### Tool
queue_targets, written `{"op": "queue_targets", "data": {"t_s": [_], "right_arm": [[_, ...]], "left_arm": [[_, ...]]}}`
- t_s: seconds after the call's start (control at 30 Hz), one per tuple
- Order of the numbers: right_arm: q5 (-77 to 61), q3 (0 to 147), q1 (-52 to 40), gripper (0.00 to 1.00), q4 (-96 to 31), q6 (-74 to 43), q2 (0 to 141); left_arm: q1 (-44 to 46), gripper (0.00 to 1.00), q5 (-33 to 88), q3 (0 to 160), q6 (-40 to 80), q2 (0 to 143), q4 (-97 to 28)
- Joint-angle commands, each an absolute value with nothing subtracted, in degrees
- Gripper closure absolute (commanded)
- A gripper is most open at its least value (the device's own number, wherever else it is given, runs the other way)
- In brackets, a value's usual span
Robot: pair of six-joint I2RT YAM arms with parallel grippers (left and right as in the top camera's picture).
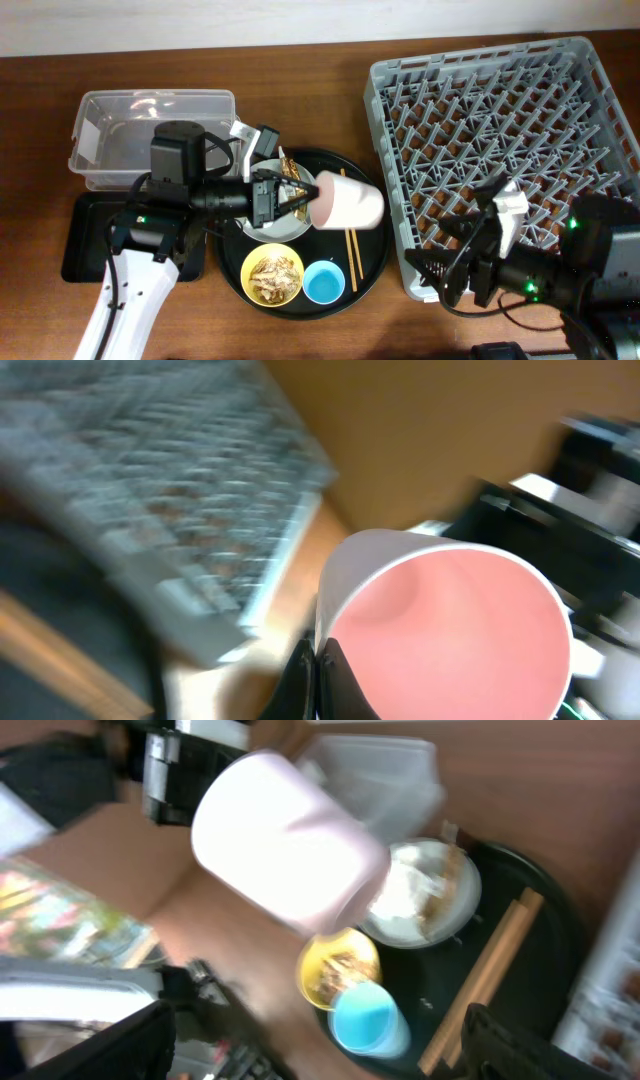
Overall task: Sort waste into correct bins and load items into the dishwasher rack
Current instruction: 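Grasp the pink cup with the left gripper and lift it, then hand the pink cup from the left gripper to the right gripper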
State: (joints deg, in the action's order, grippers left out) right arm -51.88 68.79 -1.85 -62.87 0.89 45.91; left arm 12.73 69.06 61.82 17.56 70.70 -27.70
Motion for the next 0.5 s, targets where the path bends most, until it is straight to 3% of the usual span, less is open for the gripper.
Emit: {"op": "queue_targets", "data": {"t_s": [0.0, 0.17, 0.37, 0.47], "right_arm": [[-62.52, 69.30, -1.54, 0.08, -60.77, 4.29, 48.93], [-70.78, 69.30, -4.54, 0.07, -56.51, 6.39, 52.25], [-69.43, 69.30, -14.22, 0.09, -53.36, 6.42, 56.75], [-69.38, 69.30, -17.06, 0.25, -51.53, 6.42, 58.15]], "left_arm": [[12.73, 1.00, 86.39, 62.35, 16.86, 70.04, -26.44], [12.73, 1.00, 87.88, 62.35, 16.67, 70.04, -24.53], [12.73, 1.00, 87.22, 62.35, 16.64, 70.04, -23.97], [12.73, 1.00, 87.22, 62.35, 16.64, 70.04, -23.99]]}}
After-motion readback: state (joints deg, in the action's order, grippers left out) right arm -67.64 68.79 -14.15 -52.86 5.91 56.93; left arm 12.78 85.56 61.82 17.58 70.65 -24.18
